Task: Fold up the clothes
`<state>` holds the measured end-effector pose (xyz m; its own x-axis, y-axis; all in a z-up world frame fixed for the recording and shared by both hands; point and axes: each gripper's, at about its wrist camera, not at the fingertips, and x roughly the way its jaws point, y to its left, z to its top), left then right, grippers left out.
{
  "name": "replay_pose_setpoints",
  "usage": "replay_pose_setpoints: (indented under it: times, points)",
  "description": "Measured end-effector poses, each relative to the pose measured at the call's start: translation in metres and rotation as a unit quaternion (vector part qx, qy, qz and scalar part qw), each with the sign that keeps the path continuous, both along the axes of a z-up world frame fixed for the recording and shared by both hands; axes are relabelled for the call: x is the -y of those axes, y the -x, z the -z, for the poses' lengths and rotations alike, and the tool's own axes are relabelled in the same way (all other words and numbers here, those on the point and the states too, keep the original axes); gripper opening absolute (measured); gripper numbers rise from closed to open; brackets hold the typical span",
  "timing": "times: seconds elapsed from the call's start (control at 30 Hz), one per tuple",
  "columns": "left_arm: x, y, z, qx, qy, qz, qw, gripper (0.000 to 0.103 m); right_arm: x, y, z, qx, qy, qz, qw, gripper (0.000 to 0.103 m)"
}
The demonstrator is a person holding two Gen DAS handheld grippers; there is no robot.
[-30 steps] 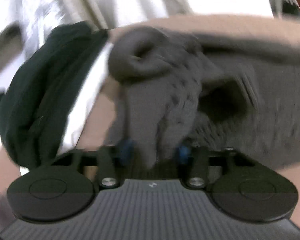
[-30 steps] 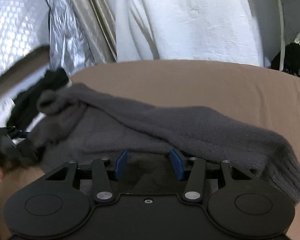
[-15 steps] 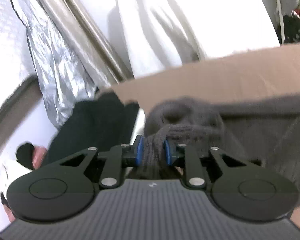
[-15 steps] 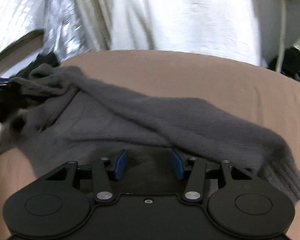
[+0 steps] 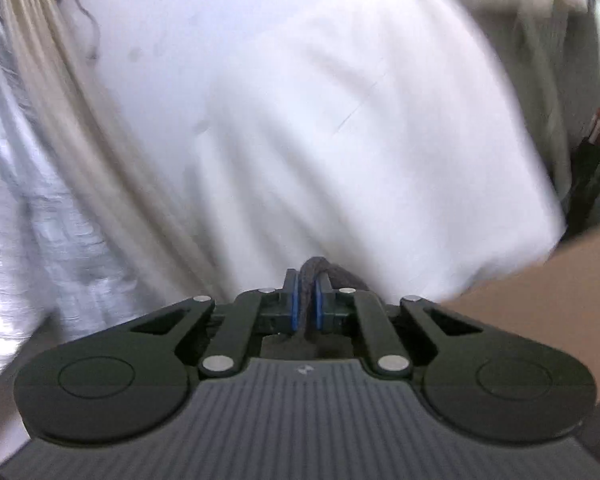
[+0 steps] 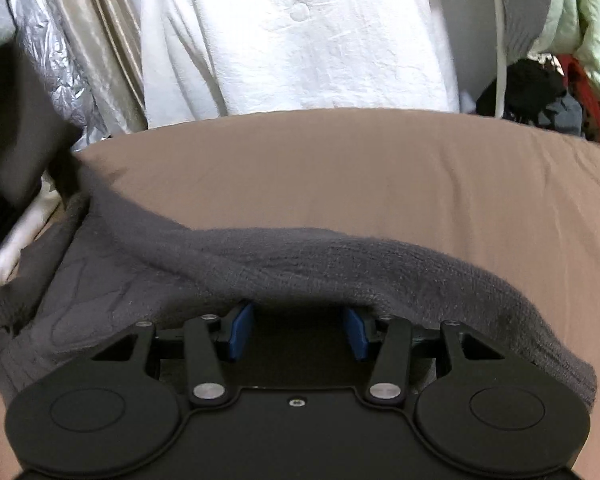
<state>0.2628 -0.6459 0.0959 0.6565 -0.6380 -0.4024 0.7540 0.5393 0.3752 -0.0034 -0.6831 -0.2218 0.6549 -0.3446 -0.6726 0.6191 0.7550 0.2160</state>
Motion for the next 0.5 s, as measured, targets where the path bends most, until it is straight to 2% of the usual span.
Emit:
replay_pose_setpoints:
  times: [0.07,0.1,0.13,0.17,0.2,0.27,0.33,0.4,0.5]
  points:
    - [0.029,0.016,-0.011,-0.058,0.043,0.038,0.9967,0.016,0.006,0.005,-0.003,0.009,-0.003,0.001,1.0,0.054]
    - [0.041,0.027,-0.011,-0.074,0.051,0.055,0.9944,0.037,0.01,0.008,-0.002,0.015,-0.008,0.008,1.0,0.054]
    - [0.052,0.039,-0.009,-0.085,0.047,0.071,0.9927,0.052,0.014,0.011,-0.002,0.022,-0.014,0.018,0.999,0.054]
    - [0.061,0.053,-0.001,-0.084,0.034,0.085,0.9922,0.078,0.019,0.015,-0.001,0.03,-0.02,0.027,0.999,0.054]
    - [0.069,0.067,0.007,-0.081,0.02,0.099,0.9915,0.086,0.022,0.018,-0.001,0.03,-0.02,0.036,0.999,0.054]
    - [0.075,0.095,0.031,-0.048,-0.019,0.125,0.9908,0.086,0.029,0.023,-0.001,0.027,-0.015,0.056,0.998,0.054]
    - [0.074,0.112,0.062,-0.031,-0.066,0.127,0.9893,0.086,0.033,0.031,-0.006,0.025,0.0,0.083,0.996,0.054]
    - [0.057,0.118,0.091,-0.049,-0.1,0.117,0.9869,0.086,0.037,0.042,-0.012,0.034,0.0,0.103,0.994,0.054]
    - [0.021,0.099,0.129,-0.084,-0.136,0.072,0.9845,0.086,0.043,0.055,-0.019,0.039,0.004,0.135,0.99,0.054]
